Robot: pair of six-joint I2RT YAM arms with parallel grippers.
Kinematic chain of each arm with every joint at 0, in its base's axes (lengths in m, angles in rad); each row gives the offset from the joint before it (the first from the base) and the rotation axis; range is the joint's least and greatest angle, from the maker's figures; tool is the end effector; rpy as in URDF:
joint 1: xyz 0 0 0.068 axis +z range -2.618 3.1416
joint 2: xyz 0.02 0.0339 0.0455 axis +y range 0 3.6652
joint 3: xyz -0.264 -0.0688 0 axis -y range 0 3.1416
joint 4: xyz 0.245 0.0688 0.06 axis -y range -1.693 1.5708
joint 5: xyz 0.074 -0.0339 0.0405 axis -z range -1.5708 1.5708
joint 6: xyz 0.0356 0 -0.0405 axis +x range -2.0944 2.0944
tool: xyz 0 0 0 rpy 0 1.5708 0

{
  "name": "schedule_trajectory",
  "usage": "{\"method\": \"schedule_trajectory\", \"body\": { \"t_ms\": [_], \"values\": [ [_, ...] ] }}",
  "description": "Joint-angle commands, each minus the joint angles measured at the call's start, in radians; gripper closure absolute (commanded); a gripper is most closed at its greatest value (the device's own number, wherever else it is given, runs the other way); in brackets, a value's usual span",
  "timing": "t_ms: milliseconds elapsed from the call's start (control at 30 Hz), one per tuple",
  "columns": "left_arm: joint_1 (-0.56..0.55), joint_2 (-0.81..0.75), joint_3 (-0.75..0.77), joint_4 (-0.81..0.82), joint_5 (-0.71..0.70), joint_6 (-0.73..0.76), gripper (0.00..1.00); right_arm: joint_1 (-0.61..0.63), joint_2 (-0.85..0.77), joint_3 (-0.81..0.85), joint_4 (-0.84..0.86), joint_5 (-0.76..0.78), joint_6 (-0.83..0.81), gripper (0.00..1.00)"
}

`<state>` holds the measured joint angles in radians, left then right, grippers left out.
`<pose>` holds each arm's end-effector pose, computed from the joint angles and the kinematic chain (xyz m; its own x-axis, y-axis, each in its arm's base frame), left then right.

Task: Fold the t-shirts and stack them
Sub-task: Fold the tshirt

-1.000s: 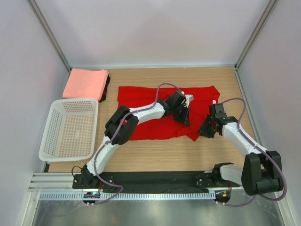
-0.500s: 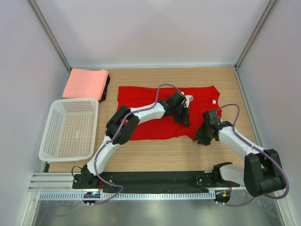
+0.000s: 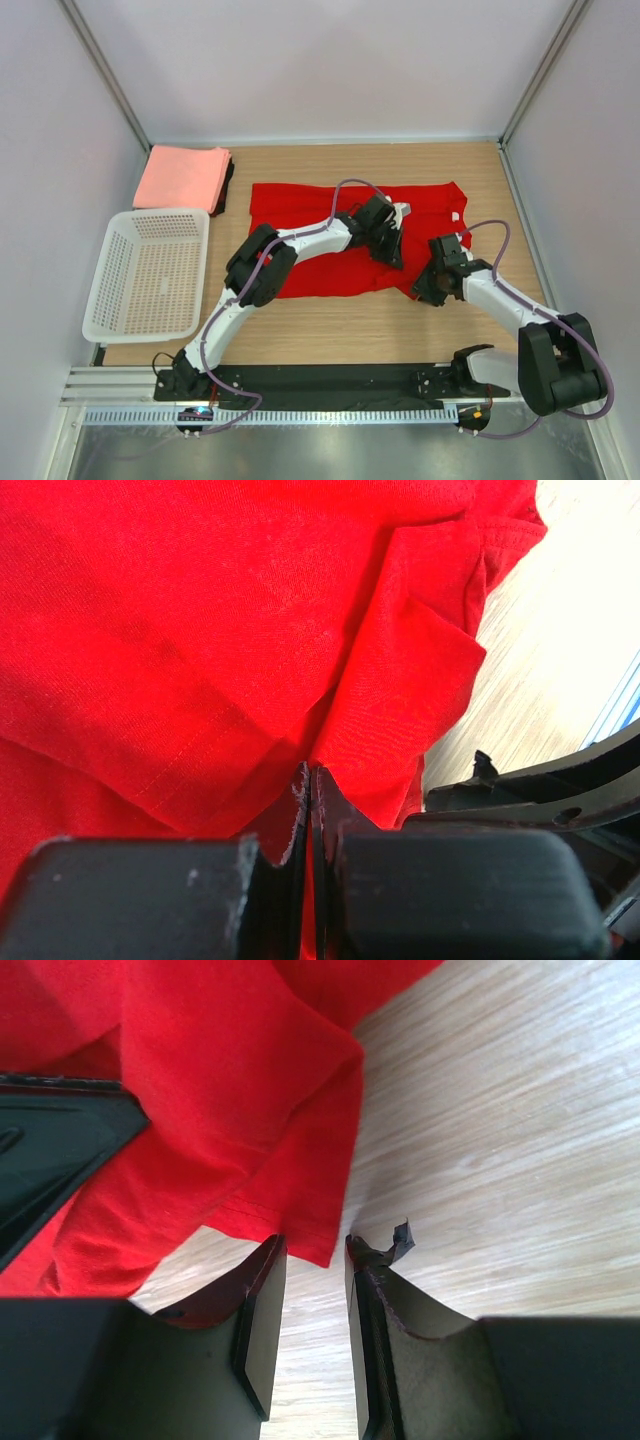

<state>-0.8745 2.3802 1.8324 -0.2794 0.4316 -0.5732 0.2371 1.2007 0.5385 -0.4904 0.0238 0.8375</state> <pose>0.3243 -0.4112 0.1410 -0.8731 0.2763 -0.4018 0.4821 0.6132 -0.6258 0.1938 0.0459 0.1562 -0.7620 0.5800 -0.2880 0.5091 0.8114 0.2872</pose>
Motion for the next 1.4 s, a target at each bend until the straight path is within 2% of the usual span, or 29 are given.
{"method": "schedule_trajectory", "body": {
  "t_ms": [0, 167, 233, 267, 300, 367, 433, 533, 567, 667, 767, 900, 1000, 1100, 1167, 1200, 1333, 1367],
  "values": [
    [0.003, 0.004, 0.041, 0.028, 0.029, -0.007, 1.00, 0.016, 0.014, -0.012, 0.046, 0.008, 0.034, 0.63],
    [0.005, 0.002, 0.038, 0.031, 0.029, -0.010, 1.00, 0.033, 0.028, -0.014, 0.021, 0.034, 0.057, 0.67],
    [0.003, -0.003, 0.031, 0.032, 0.030, -0.013, 1.00, 0.036, 0.037, -0.014, 0.013, 0.051, 0.058, 0.73],
    [0.005, -0.004, 0.030, 0.032, 0.030, -0.014, 1.00, 0.034, 0.042, -0.014, 0.007, 0.068, 0.060, 0.77],
    [0.003, -0.007, 0.027, 0.035, 0.029, -0.016, 1.00, 0.033, 0.042, -0.014, 0.006, 0.074, 0.060, 0.87],
    [0.005, -0.015, 0.015, 0.043, 0.033, -0.022, 1.00, 0.034, 0.039, -0.014, 0.006, 0.083, 0.058, 0.99],
    [0.003, -0.025, 0.005, 0.049, 0.036, -0.031, 0.99, 0.034, 0.013, -0.005, -0.003, 0.085, 0.046, 0.99],
    [0.009, -0.056, -0.007, 0.052, 0.048, -0.063, 0.86, 0.034, -0.064, 0.040, -0.071, 0.079, 0.023, 0.99],
    [0.014, -0.070, -0.019, 0.062, 0.050, -0.068, 0.76, 0.036, -0.087, 0.054, -0.121, 0.082, 0.003, 0.99],
    [0.022, -0.131, -0.038, 0.063, 0.026, -0.076, 0.63, 0.034, -0.190, 0.084, -0.186, 0.074, -0.035, 0.99],
    [0.035, -0.183, -0.062, 0.049, 0.013, -0.077, 0.57, 0.036, -0.260, 0.092, -0.227, 0.044, -0.043, 0.99],
    [0.061, -0.268, -0.111, -0.018, -0.016, -0.065, 0.56, 0.036, -0.323, 0.103, -0.290, 0.036, -0.034, 0.99],
    [0.078, -0.367, -0.180, -0.059, -0.089, -0.034, 0.54, 0.034, -0.384, 0.121, -0.342, 0.068, -0.031, 0.99],
    [0.101, -0.430, -0.231, -0.171, -0.201, -0.008, 0.53, 0.033, -0.408, 0.149, -0.367, 0.084, -0.037, 0.99],
    [0.109, -0.499, -0.278, -0.274, -0.336, -0.010, 0.53, 0.034, -0.412, 0.178, -0.373, 0.073, -0.040, 0.99],
    [0.115, -0.586, -0.332, -0.378, -0.475, -0.011, 0.51, 0.033, -0.420, 0.222, -0.381, 0.079, -0.041, 0.99],
    [0.126, -0.662, -0.435, -0.515, -0.643, -0.030, 0.50, 0.033, -0.428, 0.264, -0.390, 0.070, -0.054, 0.99],
    [0.132, -0.686, -0.465, -0.529, -0.648, -0.039, 0.50, 0.033, -0.426, 0.270, -0.390, 0.061, -0.055, 0.99]
  ]
}}
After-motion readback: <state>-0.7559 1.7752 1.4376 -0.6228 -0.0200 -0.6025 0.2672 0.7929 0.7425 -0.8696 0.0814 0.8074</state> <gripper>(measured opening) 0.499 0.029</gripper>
